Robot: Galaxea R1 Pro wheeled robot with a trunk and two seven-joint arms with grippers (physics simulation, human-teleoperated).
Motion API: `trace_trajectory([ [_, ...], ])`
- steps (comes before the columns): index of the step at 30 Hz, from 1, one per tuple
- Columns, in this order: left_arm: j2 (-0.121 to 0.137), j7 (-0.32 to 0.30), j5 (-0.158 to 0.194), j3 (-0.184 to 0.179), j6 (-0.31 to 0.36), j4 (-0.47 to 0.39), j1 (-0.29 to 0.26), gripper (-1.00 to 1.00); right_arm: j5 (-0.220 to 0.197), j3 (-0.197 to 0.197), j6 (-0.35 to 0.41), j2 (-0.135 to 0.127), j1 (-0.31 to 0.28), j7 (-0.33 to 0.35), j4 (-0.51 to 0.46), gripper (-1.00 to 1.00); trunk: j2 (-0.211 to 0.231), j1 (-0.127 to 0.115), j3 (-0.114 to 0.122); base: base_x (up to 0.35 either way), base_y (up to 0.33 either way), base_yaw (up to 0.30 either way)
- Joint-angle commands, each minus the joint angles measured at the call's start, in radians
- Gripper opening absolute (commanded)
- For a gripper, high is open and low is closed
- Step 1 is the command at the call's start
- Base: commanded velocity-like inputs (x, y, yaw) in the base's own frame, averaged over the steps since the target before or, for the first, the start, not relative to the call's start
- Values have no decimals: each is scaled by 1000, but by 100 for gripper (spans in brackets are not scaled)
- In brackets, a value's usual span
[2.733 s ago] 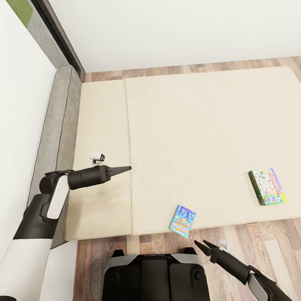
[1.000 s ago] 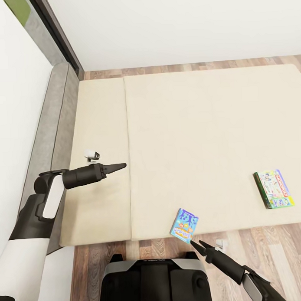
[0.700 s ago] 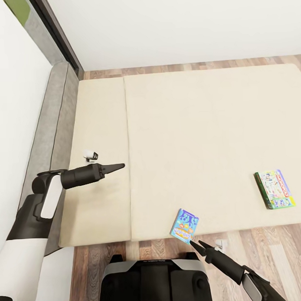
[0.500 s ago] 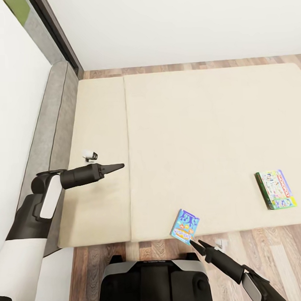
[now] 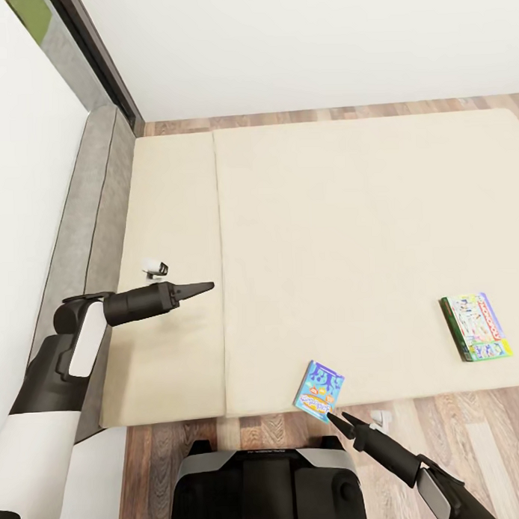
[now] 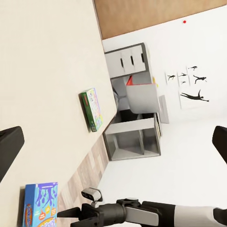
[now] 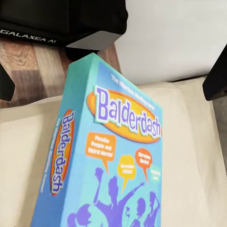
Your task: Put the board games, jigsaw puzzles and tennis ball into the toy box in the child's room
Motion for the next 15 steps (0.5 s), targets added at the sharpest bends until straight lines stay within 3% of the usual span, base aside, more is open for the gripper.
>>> trace_trajectory([
  [1,0,-3,-1,0,4,0,0,100,-3,-1,1,0,0,4,1,100,-1,0,0,0,0,0],
  [10,0,-4,-1,0,4,0,0,100,-3,-1,2,0,-1,5,1,100,-57,31,-26,0,0,0],
  [15,0,-4,-1,-1,4,-1,0,100,-3,-1,3,1,-1,4,1,100,-57,31,-26,0,0,0],
])
